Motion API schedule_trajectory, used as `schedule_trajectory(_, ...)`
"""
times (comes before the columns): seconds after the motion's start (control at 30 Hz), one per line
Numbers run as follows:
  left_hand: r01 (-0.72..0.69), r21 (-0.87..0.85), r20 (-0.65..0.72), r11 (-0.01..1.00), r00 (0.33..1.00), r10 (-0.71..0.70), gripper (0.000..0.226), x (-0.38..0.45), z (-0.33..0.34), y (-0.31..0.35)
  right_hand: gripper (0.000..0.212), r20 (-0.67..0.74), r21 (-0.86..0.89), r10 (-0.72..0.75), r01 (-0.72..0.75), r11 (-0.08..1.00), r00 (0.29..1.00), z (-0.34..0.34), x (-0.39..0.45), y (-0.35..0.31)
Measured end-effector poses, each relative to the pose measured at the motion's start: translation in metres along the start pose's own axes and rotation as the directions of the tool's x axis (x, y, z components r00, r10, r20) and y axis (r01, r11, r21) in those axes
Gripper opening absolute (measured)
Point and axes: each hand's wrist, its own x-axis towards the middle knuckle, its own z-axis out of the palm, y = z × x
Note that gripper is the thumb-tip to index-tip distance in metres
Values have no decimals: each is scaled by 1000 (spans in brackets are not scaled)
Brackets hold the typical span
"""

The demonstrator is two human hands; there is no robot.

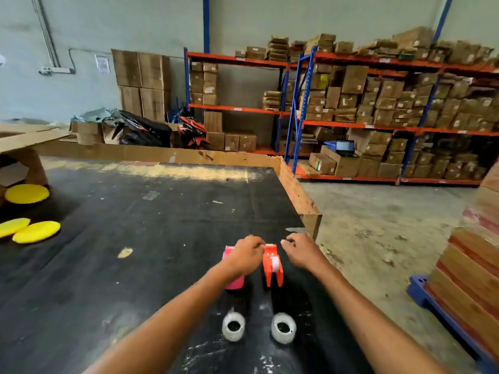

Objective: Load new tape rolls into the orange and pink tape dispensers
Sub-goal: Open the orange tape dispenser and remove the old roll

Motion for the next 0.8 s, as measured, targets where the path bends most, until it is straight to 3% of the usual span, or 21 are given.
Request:
schedule_trajectory(0.07, 53, -46, 0, 998, 999, -53, 30, 4, 14, -6, 45, 52, 62, 43, -46, 997, 998, 11, -2, 15)
schedule_trajectory(0.17, 160, -107, 22, 981, 987, -158, 38, 3, 33, -14, 43, 130, 156, 78, -98, 983, 988, 28, -13, 27)
schedule_trajectory(0.33, 187, -330, -5, 925, 980, -200, 34, -2, 40, -13, 47, 46, 312, 35, -48, 949, 998, 33, -25, 22)
schedule_trajectory(0.5, 100, -661, -126, 743, 962, -242, 18, -9, 30, -7, 9, -81, 607, -62, 99, 788, 995, 24, -32, 11)
schedule_trajectory(0.63, 56, -804, -108, 592, 965, -237, 21, -23, 9, -2, 12, -105, 645, -131, 168, 746, 986, 11, -45, -7)
schedule_trajectory(0.7, 54, -807, -98, 588, 970, -224, 18, -30, -3, -3, 12, -67, 671, -141, 149, 726, 988, 7, -50, -13)
schedule_trajectory(0.8, 42, -757, -73, 652, 986, -148, 21, -39, -16, -7, 26, 56, 797, -68, -3, 604, 996, 0, -52, -22)
